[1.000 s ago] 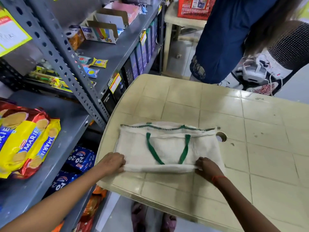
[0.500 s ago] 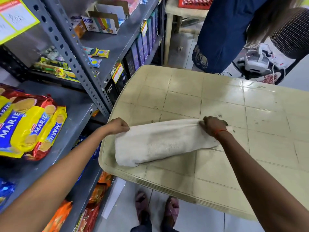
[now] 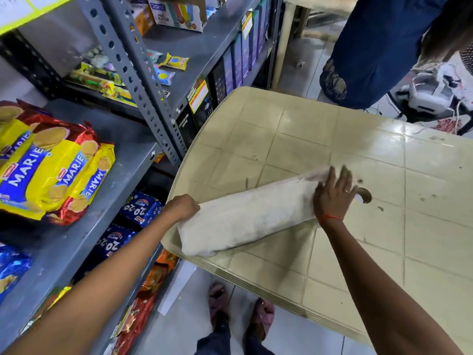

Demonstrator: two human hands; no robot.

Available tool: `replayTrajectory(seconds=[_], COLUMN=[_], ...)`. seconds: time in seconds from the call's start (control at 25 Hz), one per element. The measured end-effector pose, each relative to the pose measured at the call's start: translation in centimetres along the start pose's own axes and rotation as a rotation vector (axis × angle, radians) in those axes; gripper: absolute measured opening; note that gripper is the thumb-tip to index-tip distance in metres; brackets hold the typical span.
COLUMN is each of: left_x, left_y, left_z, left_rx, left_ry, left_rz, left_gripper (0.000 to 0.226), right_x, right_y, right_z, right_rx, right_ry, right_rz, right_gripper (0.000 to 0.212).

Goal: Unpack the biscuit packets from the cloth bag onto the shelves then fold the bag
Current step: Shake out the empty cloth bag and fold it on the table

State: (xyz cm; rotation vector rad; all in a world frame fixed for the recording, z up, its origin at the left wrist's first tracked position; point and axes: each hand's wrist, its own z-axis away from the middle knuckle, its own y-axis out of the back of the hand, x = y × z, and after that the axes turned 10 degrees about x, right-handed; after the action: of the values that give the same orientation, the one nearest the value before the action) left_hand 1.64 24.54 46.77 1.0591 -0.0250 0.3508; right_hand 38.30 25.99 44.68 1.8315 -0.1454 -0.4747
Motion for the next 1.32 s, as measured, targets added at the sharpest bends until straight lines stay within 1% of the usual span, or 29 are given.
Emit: replayTrajectory(seconds=[0.08,0.12,0.16,0.2,0.24,0.28,0.32,0.36,0.4,0.44,0.52,0.56,0.6,0.64,0.68,0.72,0.8,0.84,0.88,0.92,0.96,1.0,1.08,1.12,1.16,1.2,1.24,1.28,1.32], left_x=[-0.6,-0.8,-1.1,-1.4,-1.5,-1.6,-1.6,-1.5,-1.4,-1.0,-0.9,-1.2,-1.4,-1.6,-1.7,-1.9,-1.9,-1.7,-1.7,-1.7,-1.9,-2.1,-2.6,-2.6,-2.3,-1.7,-0.9,-0.1,0.7], left_y=[-0.9,-1.3,-1.6,-1.9,-2.1,-2.3,-2.5,-3.1,-3.9,-4.7,-7.2,-8.3,-9.0,-9.3,-9.3,-9.1,-8.1,-7.3,-6.9,-6.7,-6.9,-7.4,-8.6,-9.1,-9.0,-8.8,-8.6,-8.4,-8.3], left_z=[0.3,0.5,0.7,0.8,1.1,1.5,2.2,2.9,3.8,4.9,7.0,7.7,8.2,8.3,8.3,8.1,8.0,8.0,7.9,8.0,8.1,8.4,9.1,9.6,10.0,10.1,9.9,9.5,9.1], left_rx=[0.047,0.074,0.091,0.107,0.126,0.166,0.248,0.380,0.524,0.597,0.616,0.586,0.540,0.493,0.469,0.494,0.610,0.657,0.708,0.742,0.747,0.709,0.578,0.546,0.538,0.547,0.556,0.548,0.519], left_ry=[0.025,0.032,0.045,0.058,0.076,0.084,0.068,0.008,-0.106,-0.255,-0.534,-0.598,-0.593,-0.552,-0.524,-0.524,-0.549,-0.561,-0.584,-0.610,-0.641,-0.672,-0.741,-0.757,-0.747,-0.730,-0.707,-0.672,-0.629], left_rz=[-0.034,-0.033,-0.010,0.025,0.054,0.050,0.004,-0.065,-0.129,-0.182,-0.256,-0.295,-0.329,-0.363,-0.405,-0.434,-0.429,-0.416,-0.402,-0.391,-0.396,-0.416,-0.418,-0.389,-0.342,-0.288,-0.236,-0.202,-0.192], left_gripper=[0.031,0.033,0.033,0.033,0.032,0.032,0.034,0.039,0.050,0.064,0.086,0.090,0.091,0.091,0.091,0.087,0.079,0.076,0.071,0.066,0.064,0.067,0.071,0.068,0.065,0.061,0.059,0.059,0.060], right_x=[1.6,2.1,2.4,2.6,2.5,2.4,1.9,1.3,0.5,-0.1,-0.4,0.0,0.8,1.7,2.6,3.0,3.1,2.8,2.5,2.5,2.5,2.7,3.0,3.3,3.4,3.1,2.5,1.7,0.9], right_y=[-0.3,-0.2,-0.1,-0.1,0.0,0.0,0.0,0.0,0.1,-0.1,-0.7,-0.7,-0.8,-1.0,-1.3,-1.6,-1.6,-1.3,-0.9,-0.5,0.0,0.1,-0.5,-0.8,-1.1,-1.1,-1.0,-0.8,-0.7], right_z=[-0.6,-1.1,-1.7,-2.2,-2.5,-2.5,-2.4,-1.9,-1.3,-0.4,1.8,2.9,3.6,4.0,4.0,3.7,2.2,1.4,0.6,-0.1,-0.7,-1.2,-1.5,-1.4,-1.2,-0.9,-0.4,0.1,0.6], right_rx=[-0.078,-0.136,-0.188,-0.203,-0.169,-0.111,-0.059,-0.024,-0.015,-0.039,-0.181,-0.263,-0.322,-0.343,-0.331,-0.315,-0.221,-0.177,-0.154,-0.112,-0.113,-0.136,-0.273,-0.354,-0.404,-0.382,-0.305,-0.227,-0.188], right_ry=[-0.191,-0.257,-0.263,-0.225,-0.175,-0.135,-0.117,-0.095,-0.006,0.188,0.637,0.780,0.854,0.880,0.884,0.870,0.805,0.753,0.680,0.630,0.580,0.541,0.474,0.424,0.371,0.324,0.275,0.239,0.231], right_rz=[-0.023,-0.049,-0.080,-0.098,-0.081,-0.032,0.016,0.033,0.015,-0.020,-0.069,-0.054,-0.014,0.032,0.066,0.093,0.068,0.035,0.021,0.024,0.045,0.078,0.209,0.243,0.200,0.084,-0.045,-0.119,-0.142], right_gripper=[0.057,0.053,0.046,0.037,0.032,0.030,0.033,0.039,0.049,0.060,0.081,0.089,0.095,0.096,0.091,0.079,0.047,0.037,0.033,0.030,0.029,0.029,0.032,0.035,0.034,0.031,0.030,0.032,0.037])
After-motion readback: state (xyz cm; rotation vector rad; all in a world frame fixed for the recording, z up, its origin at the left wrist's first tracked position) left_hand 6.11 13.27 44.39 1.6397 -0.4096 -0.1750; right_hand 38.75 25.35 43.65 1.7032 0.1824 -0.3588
